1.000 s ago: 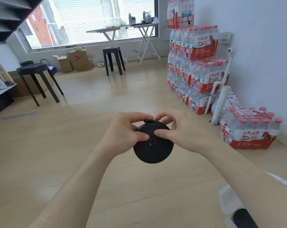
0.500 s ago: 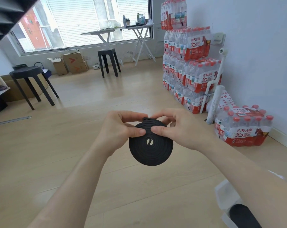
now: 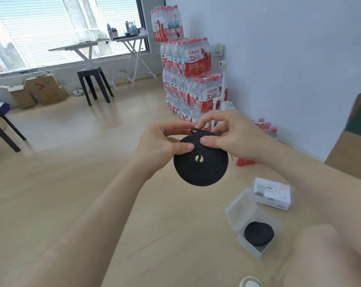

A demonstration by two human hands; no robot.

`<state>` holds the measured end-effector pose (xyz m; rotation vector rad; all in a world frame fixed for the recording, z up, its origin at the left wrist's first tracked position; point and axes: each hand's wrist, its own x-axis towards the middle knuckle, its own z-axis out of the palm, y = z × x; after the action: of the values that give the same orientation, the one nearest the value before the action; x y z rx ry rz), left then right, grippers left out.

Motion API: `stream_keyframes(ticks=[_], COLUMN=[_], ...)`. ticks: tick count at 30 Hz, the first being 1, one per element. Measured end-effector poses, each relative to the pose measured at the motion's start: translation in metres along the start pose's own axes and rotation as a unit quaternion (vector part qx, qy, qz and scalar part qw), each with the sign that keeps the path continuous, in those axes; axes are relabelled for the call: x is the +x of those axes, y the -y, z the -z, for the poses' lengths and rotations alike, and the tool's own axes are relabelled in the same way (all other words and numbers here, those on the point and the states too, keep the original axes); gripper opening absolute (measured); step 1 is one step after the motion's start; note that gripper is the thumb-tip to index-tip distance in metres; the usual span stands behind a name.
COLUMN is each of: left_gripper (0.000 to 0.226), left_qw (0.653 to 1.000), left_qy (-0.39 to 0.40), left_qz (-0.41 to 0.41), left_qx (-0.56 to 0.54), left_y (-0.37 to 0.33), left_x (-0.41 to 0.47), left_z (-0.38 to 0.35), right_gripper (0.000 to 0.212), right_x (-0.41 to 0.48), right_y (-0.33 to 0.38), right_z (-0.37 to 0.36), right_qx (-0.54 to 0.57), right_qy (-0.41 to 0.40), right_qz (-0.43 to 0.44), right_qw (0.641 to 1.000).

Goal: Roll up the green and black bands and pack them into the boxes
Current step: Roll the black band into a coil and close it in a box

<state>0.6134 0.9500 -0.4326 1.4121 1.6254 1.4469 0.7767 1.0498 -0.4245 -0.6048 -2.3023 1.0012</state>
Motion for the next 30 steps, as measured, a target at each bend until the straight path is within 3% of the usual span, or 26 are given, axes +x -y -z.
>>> stream_keyframes(ticks=[7, 10, 13, 16, 20, 23, 28, 30], left_gripper=[0.03, 0.023, 0.025, 0.026, 0.026, 0.031, 0.041, 0.047], left_qw=[0.998, 0.998, 0.985, 0.959, 0.942, 0.926, 0.836, 0.811], left_qy=[-0.011, -0.003, 0.081, 0.147, 0.123, 0.225, 0.392, 0.406], left_qz=[-0.007, 0.055, 0.119, 0.131, 0.147, 0.053, -0.026, -0.044], left_qx=[-0.06, -0.002, 0.098, 0.205, 0.277, 0.3, 0.383, 0.418], left_y=[0.028, 0.089, 0.165, 0.231, 0.292, 0.32, 0.346, 0.36], left_x=[0.032, 0.037, 0.03, 0.018, 0.009, -0.006, -0.018, -0.022], left_z=[-0.097, -0.133, -0.174, -0.21, -0.235, -0.257, -0.287, -0.291], right_gripper=[0.018, 0.019, 0.018, 0.017, 0.013, 0.011, 0.013, 0.013], right_x=[-0.045, -0.068, -0.088, -0.109, -0.127, -0.133, -0.133, -0.131], right_y=[-0.076, -0.136, -0.204, -0.267, -0.339, -0.38, -0.416, -0.423], right_z=[0.069, 0.078, 0.068, 0.043, 0.002, -0.027, -0.066, -0.076], right_qx=[0.045, 0.071, 0.06, 0.035, 0.022, -0.008, -0.049, -0.052], right_qy=[-0.173, -0.238, -0.263, -0.254, -0.232, -0.204, -0.154, -0.153], right_qz=[-0.13, -0.218, -0.306, -0.402, -0.484, -0.526, -0.572, -0.583], right_qw=[0.975, 0.944, 0.913, 0.879, 0.843, 0.826, 0.804, 0.796])
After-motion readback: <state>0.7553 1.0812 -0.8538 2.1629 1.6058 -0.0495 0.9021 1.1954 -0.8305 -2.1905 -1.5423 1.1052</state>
